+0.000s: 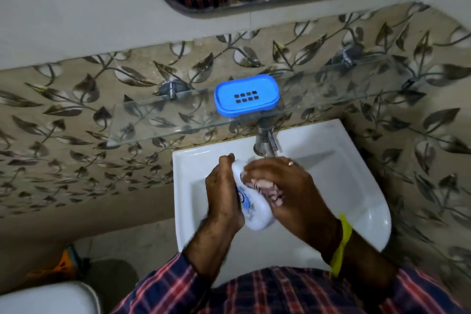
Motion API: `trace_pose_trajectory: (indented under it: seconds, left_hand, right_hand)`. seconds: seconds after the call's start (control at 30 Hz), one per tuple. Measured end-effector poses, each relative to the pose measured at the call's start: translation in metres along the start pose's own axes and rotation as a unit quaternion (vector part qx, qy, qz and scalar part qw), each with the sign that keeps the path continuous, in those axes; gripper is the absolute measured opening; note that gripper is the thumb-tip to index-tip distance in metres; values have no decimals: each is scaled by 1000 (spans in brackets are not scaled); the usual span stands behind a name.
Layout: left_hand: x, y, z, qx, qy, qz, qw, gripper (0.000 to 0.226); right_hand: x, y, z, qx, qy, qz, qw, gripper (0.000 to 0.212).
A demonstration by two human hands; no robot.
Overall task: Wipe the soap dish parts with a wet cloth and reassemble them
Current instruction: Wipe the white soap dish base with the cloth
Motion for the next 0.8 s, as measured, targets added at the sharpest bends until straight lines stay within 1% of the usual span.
trace_pose_trajectory:
  seconds: [0.03,0.07,0.1,0.13,0.2,0.23,0.27,0.33,0.4,0.47,0.5,0.53,0.57,0.6,0.63,0.67,0.7,0.73,0.77,0.8]
  left_hand:
    - [1,0,2,10,6,-8,1000,34]
    - [0,-1,1,23,7,-14,1000,42]
    - [-3,-1,-1,32,15,-18,999,48]
    - [-6,-1,-5,36,17,-29,999,46]
    - [-10,2,-15,33,-3,-53,998,34]
    - [-9,2,-17,35,-5,-60,998,34]
    - [-8,3,-16,34,-1,-73,997,35]
    - [-2,1,-12,36,2,-87,996,37]
    - [0,-2,-7,44,9,-90,995,40]
    - [1,-7,-8,36,6,-41,998,42]
    - [0,-6,-10,18,-27,-18,999,41]
    - [0,-5,-17,-32,-96,26,995,39]
    - [3,-7,-27,-137,-192,94,967,35]
    - [6,-10,-36,-245,-274,168,915,31]
    - [7,-11,-44,-325,-327,239,855,35]
    - [7,-12,-50,-375,-318,300,818,47]
    - [6,-14,-54,-406,-274,343,801,58]
    - [3,-15,-58,-458,-249,359,774,67]
    - [2,-20,-60,-518,-239,360,738,70]
    - [3,-26,-60,-579,-244,352,694,68]
  right_hand:
    - [-6,-1,-5,-48,-37,-1,998,25]
    - [-11,-2,-8,-87,-55,1,995,29]
    - [-12,-2,-8,-106,-49,2,993,30]
    - [-9,0,-6,-107,-31,4,994,31]
    - [6,3,0,-71,9,6,997,32]
    - [14,4,1,-49,11,2,999,32]
    - [20,3,1,-34,1,-5,999,30]
    - [21,-1,-2,-33,-47,-10,998,28]
    - [18,-6,-4,-48,-92,-6,995,36]
    - [14,-3,-6,-41,-96,-18,994,33]
    - [12,0,-8,-32,-86,-26,995,31]
    - [8,4,-10,-25,-76,-31,996,28]
    - [4,9,-14,-21,-67,-34,997,27]
    - [-1,13,-18,-24,-58,-32,998,26]
    - [-5,17,-22,-34,-49,-23,998,26]
    - [-9,19,-25,-48,-40,-9,998,27]
    - [-11,20,-26,-64,-33,8,997,27]
    - [-12,20,-27,-78,-27,24,996,28]
    - [-13,18,-26,-87,-18,39,995,28]
    - [-15,16,-23,-89,-5,53,995,27]
Point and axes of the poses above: each hand's wrist, its own x-axis away from the middle knuckle, its own y-axis out of the back of the hand, z = x × y, the point moved 5 cm from there along -x, towards the middle knuckle, and after that the axes turned 10 degrees about x, right-handed, at the moved point
